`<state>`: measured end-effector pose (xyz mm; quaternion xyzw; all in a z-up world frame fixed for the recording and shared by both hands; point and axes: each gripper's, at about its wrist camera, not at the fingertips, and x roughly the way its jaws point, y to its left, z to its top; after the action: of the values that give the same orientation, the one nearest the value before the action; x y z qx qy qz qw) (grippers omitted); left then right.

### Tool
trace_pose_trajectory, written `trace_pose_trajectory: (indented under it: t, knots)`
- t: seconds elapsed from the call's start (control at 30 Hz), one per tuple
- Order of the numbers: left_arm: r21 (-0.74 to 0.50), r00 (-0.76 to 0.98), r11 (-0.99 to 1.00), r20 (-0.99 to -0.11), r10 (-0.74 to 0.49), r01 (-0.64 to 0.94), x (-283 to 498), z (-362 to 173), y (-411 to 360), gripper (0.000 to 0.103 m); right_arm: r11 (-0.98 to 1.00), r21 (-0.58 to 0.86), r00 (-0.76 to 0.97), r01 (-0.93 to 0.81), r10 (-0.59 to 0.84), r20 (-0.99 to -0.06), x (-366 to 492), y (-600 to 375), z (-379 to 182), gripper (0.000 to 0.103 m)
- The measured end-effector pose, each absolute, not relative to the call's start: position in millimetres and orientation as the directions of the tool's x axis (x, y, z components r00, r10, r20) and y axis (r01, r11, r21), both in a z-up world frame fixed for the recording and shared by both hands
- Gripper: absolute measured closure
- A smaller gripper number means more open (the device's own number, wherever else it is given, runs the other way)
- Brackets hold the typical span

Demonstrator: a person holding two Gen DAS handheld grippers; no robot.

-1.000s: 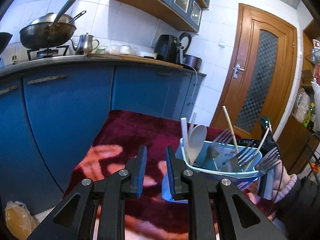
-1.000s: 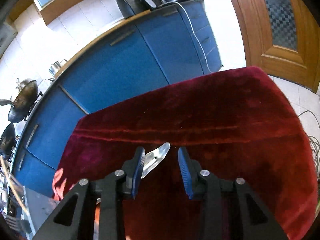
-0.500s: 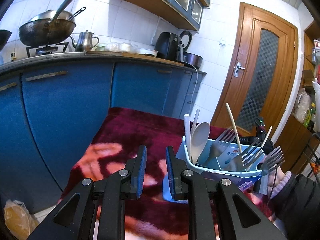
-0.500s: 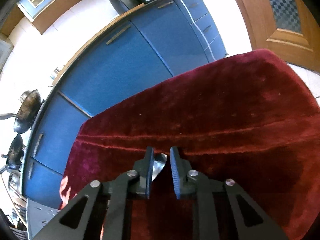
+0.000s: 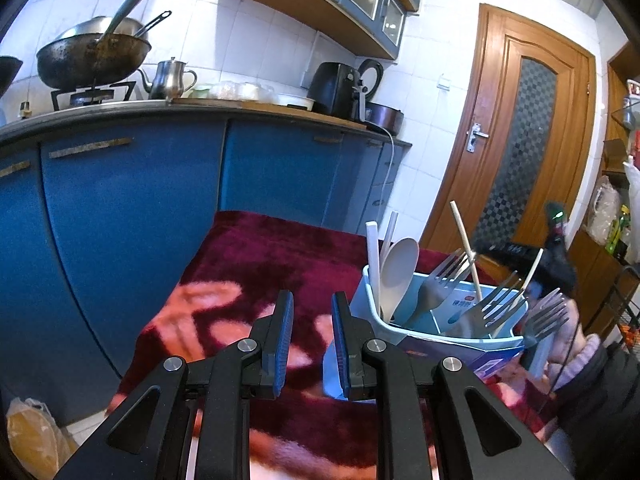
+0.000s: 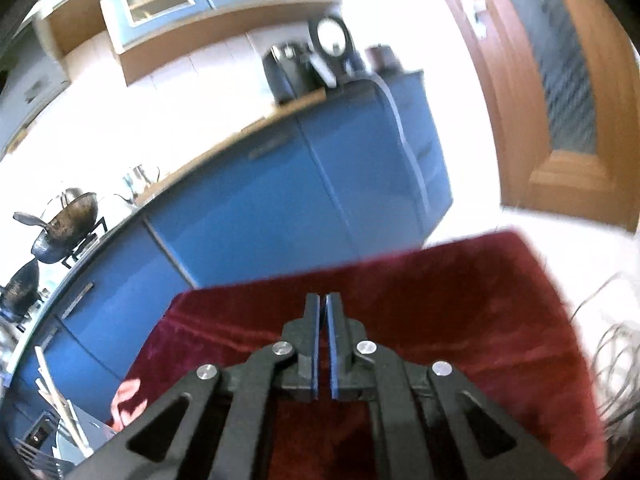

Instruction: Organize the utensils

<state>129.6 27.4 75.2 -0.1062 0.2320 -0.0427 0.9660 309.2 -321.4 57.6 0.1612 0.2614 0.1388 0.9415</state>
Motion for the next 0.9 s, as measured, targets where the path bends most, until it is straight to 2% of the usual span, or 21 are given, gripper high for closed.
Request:
trace_pose_trajectory:
  t: [0.27,0.37,0.67,0.9]
  knots:
    - [-0.222,0.883,0.974,-0.447,-0.144,0.046,121,78,24,0.083,0.996,0.054,0.959,-0.075,0.087,-0.269,231,-316,142,0.101]
    - [-0.223,0.880,0.973,-0.451,-0.150,0.051,116,79,21,0.083,0.999,0.001,0.977,-0.052,0.051,-0.209,203,-317,166,0.101]
    - [-0.225,0.871,0.971,-0.458,-0.176,0.077,100,79,12,0.083,0.994,-0.081,0.994,-0.067,0.059,-0.091,132,-301,219,0.101]
    - [-0.232,0.869,0.968,-0.457,-0.192,0.092,88,80,11,0.083,0.985,-0.146,0.994,-0.095,0.086,-0.070,111,-269,216,0.101]
